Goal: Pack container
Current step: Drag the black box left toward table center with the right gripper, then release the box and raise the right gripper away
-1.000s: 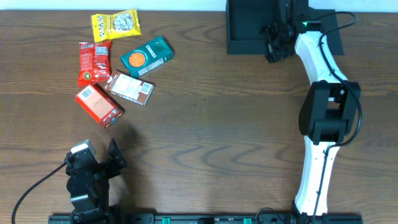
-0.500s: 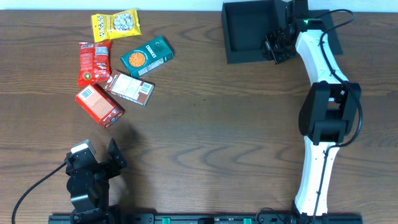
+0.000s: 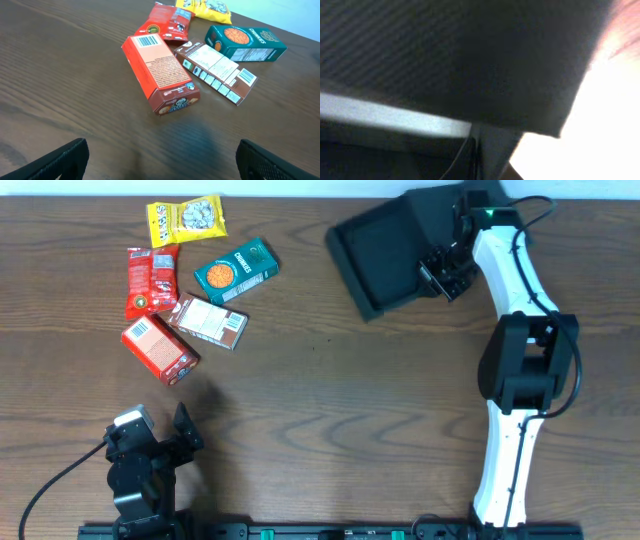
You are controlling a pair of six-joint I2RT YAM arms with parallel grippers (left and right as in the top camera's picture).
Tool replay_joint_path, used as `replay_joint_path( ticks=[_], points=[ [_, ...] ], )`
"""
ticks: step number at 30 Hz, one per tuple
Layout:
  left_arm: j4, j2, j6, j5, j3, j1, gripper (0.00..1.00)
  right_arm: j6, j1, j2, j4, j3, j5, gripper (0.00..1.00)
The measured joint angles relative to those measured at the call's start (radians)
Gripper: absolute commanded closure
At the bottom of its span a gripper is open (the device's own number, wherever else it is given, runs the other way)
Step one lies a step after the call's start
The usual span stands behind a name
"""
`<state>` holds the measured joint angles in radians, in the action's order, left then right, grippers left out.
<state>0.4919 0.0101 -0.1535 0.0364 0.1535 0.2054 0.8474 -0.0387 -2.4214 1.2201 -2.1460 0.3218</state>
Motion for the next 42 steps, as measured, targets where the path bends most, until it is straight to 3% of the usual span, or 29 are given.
replay_joint_path(
  ticks=[7, 15, 25, 36, 37, 38, 42],
  points=[
    [0.000, 0.000, 0.000, 0.000, 0.000, 0.000, 0.05, -0.209, -0.104, -0.016, 0.150, -0.063, -0.068, 0.99],
    [0.000, 0.000, 0.000, 0.000, 0.000, 0.000, 0.05, -0.300, -0.214, -0.019, 0.298, -0.111, -0.234, 0.99],
    [0.000, 0.000, 0.000, 0.000, 0.000, 0.000, 0.05, -0.351, -0.257, -0.019, 0.308, -0.113, -0.412, 0.99],
    [0.000, 0.000, 0.000, 0.000, 0.000, 0.000, 0.05, -0.473, -0.258, -0.019, 0.301, -0.116, -0.455, 0.99],
    [0.000, 0.000, 0.000, 0.000, 0.000, 0.000, 0.05, -0.478, -0.258, -0.019, 0.301, -0.116, -0.456, 0.97],
    [0.000, 0.000, 0.000, 0.000, 0.000, 0.000, 0.05, -0.482, -0.258, -0.019, 0.301, -0.116, -0.457, 0.89],
    [0.000, 0.000, 0.000, 0.000, 0.000, 0.000, 0.05, -0.502, -0.257, -0.019, 0.301, -0.116, -0.480, 0.40]
  ],
)
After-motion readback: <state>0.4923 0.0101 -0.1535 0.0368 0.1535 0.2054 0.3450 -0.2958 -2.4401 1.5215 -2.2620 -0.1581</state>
